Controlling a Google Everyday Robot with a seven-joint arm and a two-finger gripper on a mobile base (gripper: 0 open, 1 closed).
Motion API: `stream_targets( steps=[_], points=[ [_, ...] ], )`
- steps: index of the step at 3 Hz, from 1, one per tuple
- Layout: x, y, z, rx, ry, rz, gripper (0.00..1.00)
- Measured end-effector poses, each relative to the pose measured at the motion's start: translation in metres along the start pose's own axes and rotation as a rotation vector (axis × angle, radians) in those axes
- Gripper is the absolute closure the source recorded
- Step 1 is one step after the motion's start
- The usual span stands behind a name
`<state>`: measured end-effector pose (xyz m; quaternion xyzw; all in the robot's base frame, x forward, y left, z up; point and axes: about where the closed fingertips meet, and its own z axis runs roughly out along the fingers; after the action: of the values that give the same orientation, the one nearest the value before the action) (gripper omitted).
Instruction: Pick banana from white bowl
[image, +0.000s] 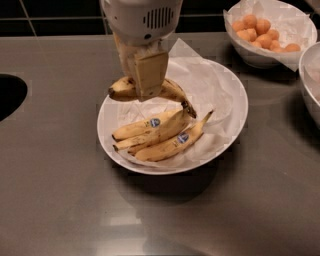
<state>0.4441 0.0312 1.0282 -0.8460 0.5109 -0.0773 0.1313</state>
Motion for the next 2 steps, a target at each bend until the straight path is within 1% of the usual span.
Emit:
stream_targets(
  steps=[1,2],
  points=[
    [0.004,-0.001,-0.011,0.030,0.025,0.014,1.00],
    [0.013,0.000,-0.024,0.072,0.071,0.034,1.00]
  ],
)
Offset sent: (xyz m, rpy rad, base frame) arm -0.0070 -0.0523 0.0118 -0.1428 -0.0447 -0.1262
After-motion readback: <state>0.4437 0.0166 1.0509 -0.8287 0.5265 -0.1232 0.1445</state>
